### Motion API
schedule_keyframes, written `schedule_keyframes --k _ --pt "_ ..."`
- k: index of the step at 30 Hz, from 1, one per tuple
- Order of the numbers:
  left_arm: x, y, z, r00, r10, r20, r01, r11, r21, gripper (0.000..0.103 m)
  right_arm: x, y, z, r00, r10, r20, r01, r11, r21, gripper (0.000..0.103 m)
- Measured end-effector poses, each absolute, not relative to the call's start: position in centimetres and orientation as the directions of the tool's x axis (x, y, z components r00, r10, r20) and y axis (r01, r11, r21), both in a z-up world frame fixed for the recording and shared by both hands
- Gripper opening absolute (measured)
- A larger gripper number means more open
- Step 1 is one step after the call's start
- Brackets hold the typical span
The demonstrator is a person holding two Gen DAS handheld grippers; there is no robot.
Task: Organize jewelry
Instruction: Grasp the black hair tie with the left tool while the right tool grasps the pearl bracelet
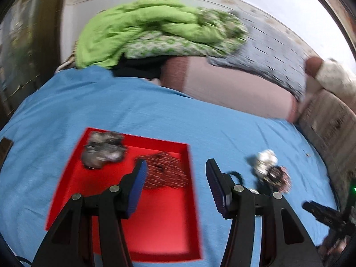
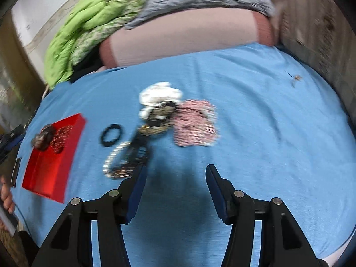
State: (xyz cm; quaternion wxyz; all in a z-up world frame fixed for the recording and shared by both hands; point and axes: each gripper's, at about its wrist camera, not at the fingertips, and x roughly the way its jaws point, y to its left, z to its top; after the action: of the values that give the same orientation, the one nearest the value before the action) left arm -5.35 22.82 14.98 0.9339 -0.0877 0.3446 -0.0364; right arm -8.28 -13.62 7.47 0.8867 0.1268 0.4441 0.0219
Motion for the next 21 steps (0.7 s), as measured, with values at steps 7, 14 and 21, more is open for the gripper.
schedule_keyframes --k 7,14,21 --pt "-3.1 16.4 14.0 0.69 -0.174 -0.702 0.089 0.984 -0.156 0.053 -8.2 -16.4 5.7 0.622 0.185 -0.761 0.104 0.944 0.315 0.06" --pt "0.8 12.9 9.4 0.587 -0.175 -0.791 0.079 0.984 -0.159 0.051 -5.3 -16.8 4.5 0.628 0.181 -0.757 0.08 0.952 0.294 0.06" --pt "4.5 9.6 5.7 0.54 -0.119 -0.833 0.111 0.991 -0.069 0.048 -2.4 -17.2 3.3 0.635 0.174 -0.752 0.066 0.958 0.278 0.06"
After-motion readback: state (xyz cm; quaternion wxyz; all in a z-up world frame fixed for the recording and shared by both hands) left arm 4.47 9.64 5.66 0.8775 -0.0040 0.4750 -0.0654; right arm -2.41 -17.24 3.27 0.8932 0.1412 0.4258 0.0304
